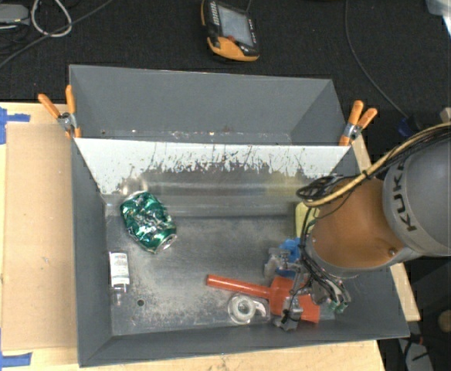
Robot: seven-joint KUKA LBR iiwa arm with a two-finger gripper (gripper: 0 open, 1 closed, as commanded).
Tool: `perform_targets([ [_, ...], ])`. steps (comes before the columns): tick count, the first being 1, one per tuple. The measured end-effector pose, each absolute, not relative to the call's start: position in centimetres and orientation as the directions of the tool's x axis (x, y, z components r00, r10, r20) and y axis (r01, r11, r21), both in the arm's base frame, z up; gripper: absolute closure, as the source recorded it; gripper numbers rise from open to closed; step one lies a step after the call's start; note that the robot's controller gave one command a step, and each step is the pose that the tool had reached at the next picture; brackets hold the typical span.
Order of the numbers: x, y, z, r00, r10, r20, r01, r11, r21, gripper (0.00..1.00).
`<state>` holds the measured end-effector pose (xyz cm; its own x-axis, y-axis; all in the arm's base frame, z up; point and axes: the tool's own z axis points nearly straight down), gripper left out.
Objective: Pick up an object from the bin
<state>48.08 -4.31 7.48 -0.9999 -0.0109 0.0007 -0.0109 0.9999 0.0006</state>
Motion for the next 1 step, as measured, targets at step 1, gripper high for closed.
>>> perform_targets([
  [1,47.47,-4.24,16.06,-1.0,-0.009,-0.014,-0.009,1.0,0.001,0.0],
])
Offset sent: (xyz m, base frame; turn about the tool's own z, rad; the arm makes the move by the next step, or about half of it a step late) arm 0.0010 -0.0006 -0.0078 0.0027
